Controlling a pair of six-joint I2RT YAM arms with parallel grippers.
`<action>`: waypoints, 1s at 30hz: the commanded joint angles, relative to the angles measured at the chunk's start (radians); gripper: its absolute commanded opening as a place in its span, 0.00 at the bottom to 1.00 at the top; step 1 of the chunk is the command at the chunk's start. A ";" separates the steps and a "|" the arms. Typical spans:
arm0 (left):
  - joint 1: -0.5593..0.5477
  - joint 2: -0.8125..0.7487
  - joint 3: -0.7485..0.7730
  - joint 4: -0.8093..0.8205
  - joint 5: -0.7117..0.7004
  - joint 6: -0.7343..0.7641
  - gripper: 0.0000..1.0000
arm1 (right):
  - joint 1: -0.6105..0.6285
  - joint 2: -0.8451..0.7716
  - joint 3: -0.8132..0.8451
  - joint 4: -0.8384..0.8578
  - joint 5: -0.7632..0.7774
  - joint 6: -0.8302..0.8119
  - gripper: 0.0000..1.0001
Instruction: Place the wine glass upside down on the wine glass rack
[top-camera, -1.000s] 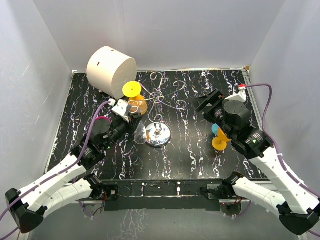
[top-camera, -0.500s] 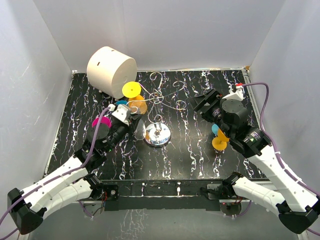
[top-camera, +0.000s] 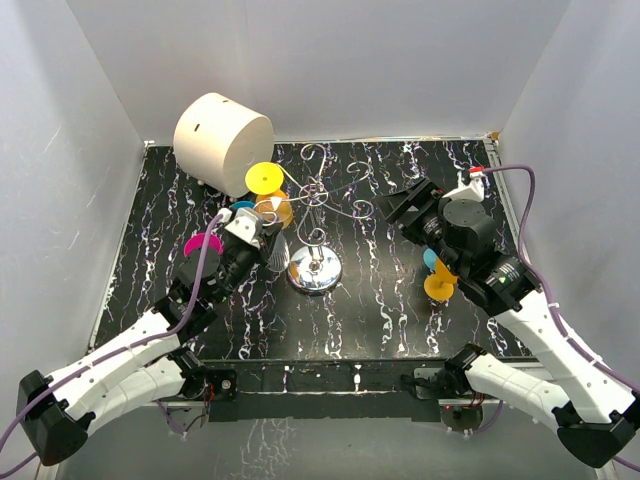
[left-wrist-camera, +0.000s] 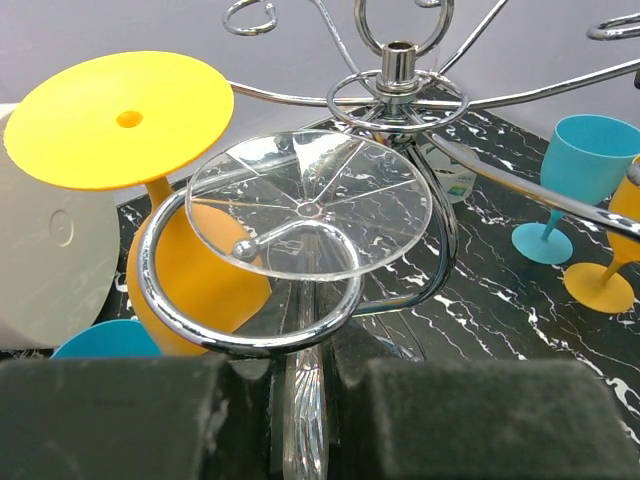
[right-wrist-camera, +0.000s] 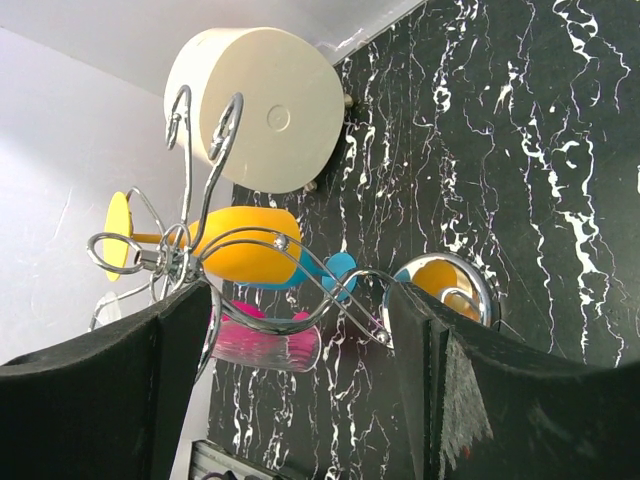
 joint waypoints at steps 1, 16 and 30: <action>-0.002 -0.011 0.018 0.071 -0.058 -0.014 0.00 | -0.003 -0.006 -0.010 0.064 -0.012 0.002 0.70; -0.002 -0.039 0.007 0.074 -0.143 -0.040 0.00 | -0.003 -0.006 -0.005 0.069 -0.013 0.006 0.70; -0.003 -0.117 -0.015 0.042 -0.155 -0.037 0.00 | -0.003 0.008 0.003 0.073 -0.020 0.008 0.70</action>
